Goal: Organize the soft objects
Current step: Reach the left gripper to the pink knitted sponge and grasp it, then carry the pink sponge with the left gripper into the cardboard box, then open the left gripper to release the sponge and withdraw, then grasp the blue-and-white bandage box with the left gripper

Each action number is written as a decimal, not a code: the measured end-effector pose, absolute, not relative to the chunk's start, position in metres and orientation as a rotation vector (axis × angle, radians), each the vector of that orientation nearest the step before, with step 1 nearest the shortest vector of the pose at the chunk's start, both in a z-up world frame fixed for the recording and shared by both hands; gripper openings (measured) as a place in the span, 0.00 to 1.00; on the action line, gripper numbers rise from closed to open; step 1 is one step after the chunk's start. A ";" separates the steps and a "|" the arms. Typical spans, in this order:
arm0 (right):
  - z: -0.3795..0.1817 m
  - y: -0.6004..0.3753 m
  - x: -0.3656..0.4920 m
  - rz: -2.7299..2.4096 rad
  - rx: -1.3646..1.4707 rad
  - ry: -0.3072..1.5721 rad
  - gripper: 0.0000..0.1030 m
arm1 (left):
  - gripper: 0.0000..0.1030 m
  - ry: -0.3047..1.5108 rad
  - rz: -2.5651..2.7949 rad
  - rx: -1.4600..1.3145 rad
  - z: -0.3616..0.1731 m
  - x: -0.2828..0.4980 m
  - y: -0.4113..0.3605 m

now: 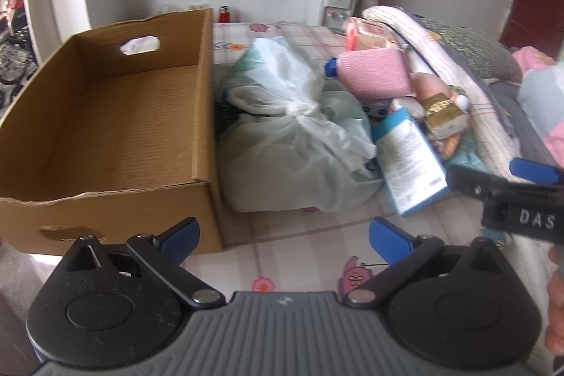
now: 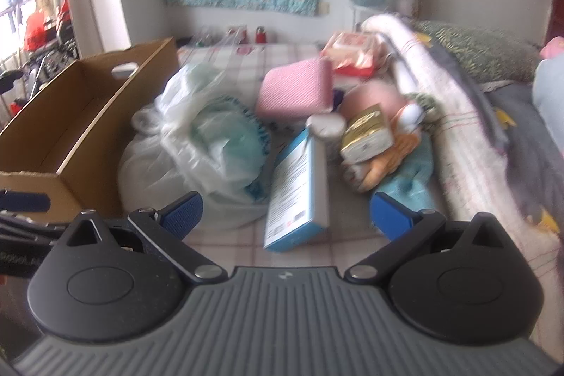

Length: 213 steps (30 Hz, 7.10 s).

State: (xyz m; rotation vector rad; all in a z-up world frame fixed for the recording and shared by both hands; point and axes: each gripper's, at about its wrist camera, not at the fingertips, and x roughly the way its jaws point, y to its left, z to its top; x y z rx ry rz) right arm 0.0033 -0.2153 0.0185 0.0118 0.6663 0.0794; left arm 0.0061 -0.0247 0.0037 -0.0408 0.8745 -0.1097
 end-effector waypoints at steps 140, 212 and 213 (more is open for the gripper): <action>0.036 -0.124 0.260 0.624 0.380 0.863 0.43 | 0.60 1.130 -0.030 -0.057 -0.033 0.341 0.145; -0.057 -0.302 0.110 0.283 0.532 0.951 0.22 | 0.79 0.988 -0.579 -0.100 -0.083 0.104 -0.127; -0.057 -0.303 0.111 0.287 0.539 0.956 0.22 | 0.79 0.997 -0.576 -0.109 -0.085 0.106 -0.128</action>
